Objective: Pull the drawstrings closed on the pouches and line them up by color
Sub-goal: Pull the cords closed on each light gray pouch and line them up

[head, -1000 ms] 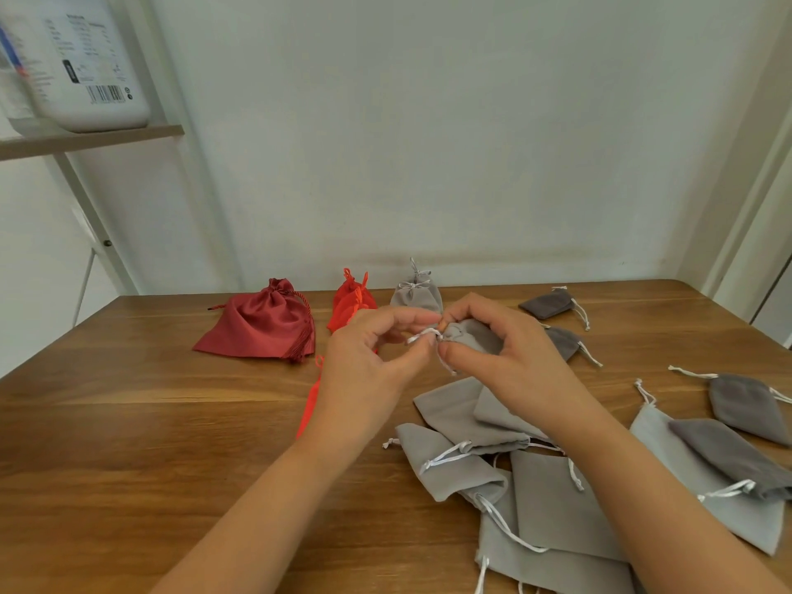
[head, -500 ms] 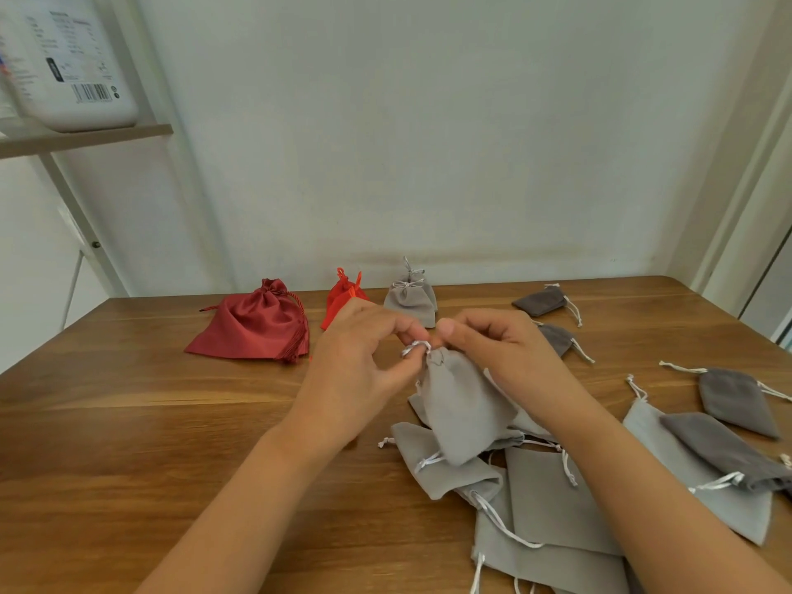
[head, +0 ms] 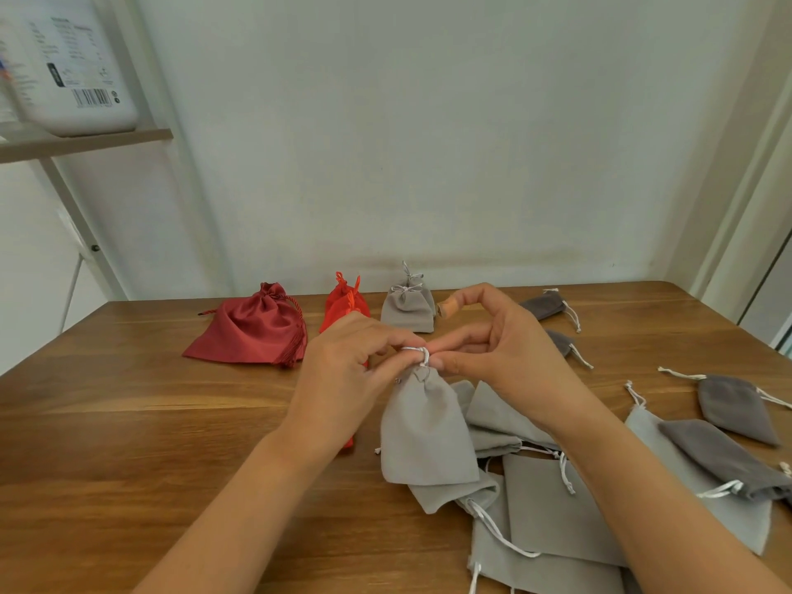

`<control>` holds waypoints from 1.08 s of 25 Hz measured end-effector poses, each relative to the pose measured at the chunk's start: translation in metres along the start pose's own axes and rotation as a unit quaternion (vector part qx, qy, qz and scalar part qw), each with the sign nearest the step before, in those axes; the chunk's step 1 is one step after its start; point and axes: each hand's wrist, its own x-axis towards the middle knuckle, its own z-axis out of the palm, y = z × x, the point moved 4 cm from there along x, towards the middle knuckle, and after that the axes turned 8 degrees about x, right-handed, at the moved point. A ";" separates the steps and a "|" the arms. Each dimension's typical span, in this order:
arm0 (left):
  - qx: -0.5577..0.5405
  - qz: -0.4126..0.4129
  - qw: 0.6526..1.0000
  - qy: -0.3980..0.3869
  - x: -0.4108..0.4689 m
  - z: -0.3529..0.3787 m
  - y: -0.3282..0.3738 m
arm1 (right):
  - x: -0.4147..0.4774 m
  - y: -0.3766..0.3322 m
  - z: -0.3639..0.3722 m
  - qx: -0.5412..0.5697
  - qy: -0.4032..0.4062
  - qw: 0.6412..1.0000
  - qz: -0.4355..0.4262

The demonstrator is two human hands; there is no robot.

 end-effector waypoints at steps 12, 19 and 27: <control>0.009 -0.042 0.999 -0.006 0.000 0.004 -0.003 | -0.006 -0.012 0.009 -0.253 0.027 0.956 -0.147; -0.004 -0.035 0.995 -0.091 -0.004 0.011 0.016 | -0.002 -0.008 -0.015 -0.302 0.064 0.941 -0.137; -0.065 -0.111 0.986 -0.110 -0.008 0.016 0.013 | 0.008 0.009 -0.015 -0.070 0.071 0.994 -0.054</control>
